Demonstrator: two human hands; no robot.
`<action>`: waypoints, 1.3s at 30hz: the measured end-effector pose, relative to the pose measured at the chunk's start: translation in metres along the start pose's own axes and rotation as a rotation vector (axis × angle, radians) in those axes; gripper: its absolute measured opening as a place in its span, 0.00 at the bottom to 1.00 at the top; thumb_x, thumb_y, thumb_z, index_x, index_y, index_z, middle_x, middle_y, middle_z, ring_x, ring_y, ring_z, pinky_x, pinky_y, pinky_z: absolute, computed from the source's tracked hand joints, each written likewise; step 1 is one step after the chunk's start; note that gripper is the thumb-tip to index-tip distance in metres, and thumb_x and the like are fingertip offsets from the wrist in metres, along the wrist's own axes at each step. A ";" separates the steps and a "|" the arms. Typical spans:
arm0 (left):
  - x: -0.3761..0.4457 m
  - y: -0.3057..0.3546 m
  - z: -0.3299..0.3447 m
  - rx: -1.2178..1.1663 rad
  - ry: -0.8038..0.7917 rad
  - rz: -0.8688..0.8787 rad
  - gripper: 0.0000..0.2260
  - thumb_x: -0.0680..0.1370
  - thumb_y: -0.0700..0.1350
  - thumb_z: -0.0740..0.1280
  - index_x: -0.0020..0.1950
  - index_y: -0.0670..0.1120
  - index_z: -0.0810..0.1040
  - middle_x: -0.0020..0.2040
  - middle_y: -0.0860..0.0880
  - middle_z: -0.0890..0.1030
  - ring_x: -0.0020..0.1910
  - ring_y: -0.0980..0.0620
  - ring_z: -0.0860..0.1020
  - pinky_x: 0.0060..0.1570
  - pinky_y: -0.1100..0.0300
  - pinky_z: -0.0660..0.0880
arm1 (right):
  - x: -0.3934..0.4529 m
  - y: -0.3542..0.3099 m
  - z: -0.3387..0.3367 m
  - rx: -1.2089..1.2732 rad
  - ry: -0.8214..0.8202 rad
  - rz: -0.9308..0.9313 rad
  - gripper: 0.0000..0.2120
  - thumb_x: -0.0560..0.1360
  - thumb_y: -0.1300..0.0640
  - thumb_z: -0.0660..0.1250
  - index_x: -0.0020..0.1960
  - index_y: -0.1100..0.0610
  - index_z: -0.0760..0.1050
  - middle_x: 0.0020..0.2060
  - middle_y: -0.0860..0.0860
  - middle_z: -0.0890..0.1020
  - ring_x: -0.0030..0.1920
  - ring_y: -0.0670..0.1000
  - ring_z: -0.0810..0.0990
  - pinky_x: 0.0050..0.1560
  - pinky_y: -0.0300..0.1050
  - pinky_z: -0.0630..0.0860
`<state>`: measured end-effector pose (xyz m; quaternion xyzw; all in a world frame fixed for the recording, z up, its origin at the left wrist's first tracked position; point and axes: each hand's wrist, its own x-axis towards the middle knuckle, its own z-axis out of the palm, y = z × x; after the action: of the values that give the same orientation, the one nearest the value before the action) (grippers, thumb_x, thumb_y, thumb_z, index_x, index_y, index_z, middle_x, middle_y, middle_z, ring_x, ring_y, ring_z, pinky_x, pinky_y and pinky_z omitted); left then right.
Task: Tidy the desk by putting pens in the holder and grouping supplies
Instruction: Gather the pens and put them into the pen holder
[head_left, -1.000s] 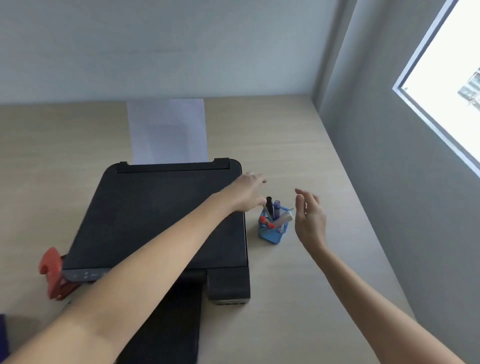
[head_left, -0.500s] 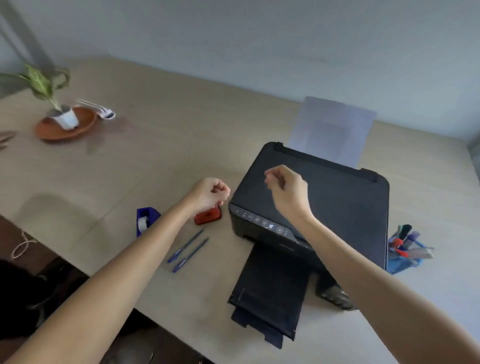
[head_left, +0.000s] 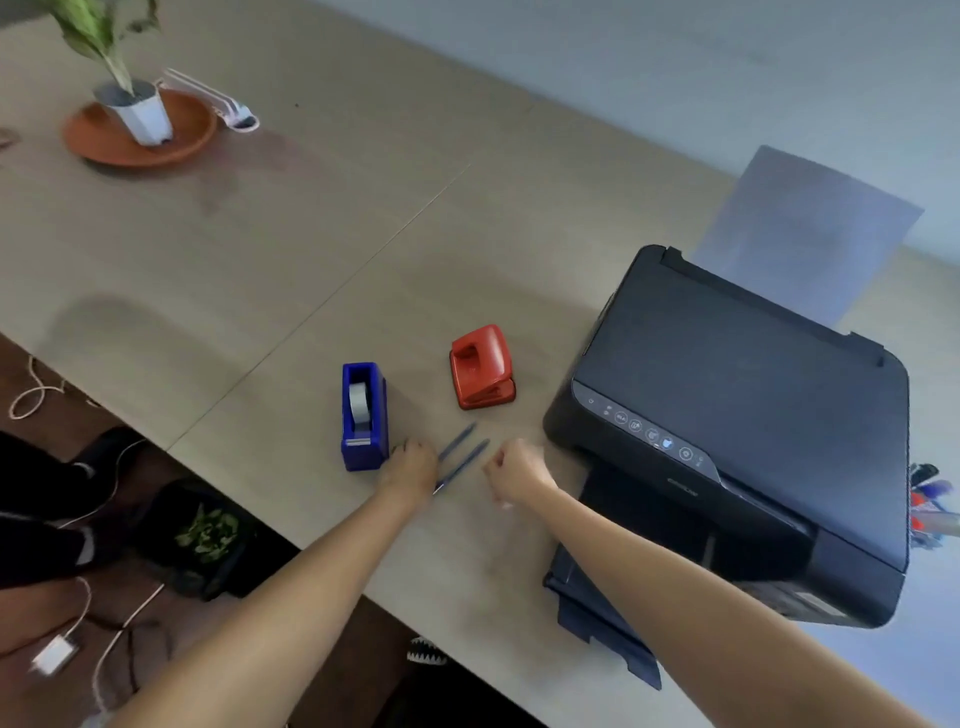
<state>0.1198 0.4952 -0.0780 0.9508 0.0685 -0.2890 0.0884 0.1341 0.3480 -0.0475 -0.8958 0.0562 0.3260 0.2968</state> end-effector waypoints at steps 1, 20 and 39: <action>-0.002 0.000 0.000 0.011 -0.016 -0.004 0.21 0.79 0.45 0.65 0.68 0.37 0.68 0.67 0.39 0.72 0.66 0.41 0.72 0.62 0.51 0.72 | 0.004 -0.003 0.005 0.018 -0.010 0.030 0.08 0.77 0.59 0.59 0.40 0.60 0.72 0.35 0.60 0.81 0.36 0.60 0.83 0.37 0.49 0.82; -0.093 0.047 -0.161 -0.269 0.625 0.321 0.06 0.80 0.40 0.61 0.50 0.39 0.77 0.41 0.40 0.84 0.40 0.38 0.80 0.39 0.54 0.69 | -0.101 0.026 -0.080 0.281 0.158 -0.223 0.05 0.78 0.56 0.52 0.46 0.57 0.61 0.30 0.61 0.79 0.22 0.56 0.76 0.26 0.44 0.74; -0.096 0.509 -0.051 -0.041 0.325 0.960 0.05 0.76 0.38 0.64 0.47 0.40 0.80 0.46 0.40 0.84 0.45 0.41 0.81 0.45 0.54 0.78 | -0.189 0.376 -0.299 0.169 0.805 0.241 0.11 0.70 0.68 0.63 0.46 0.63 0.83 0.45 0.61 0.85 0.48 0.61 0.80 0.43 0.43 0.70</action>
<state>0.1604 0.0022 0.0837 0.9059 -0.3576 -0.0625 0.2182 0.0404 -0.1463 0.0660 -0.9111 0.2984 -0.0231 0.2834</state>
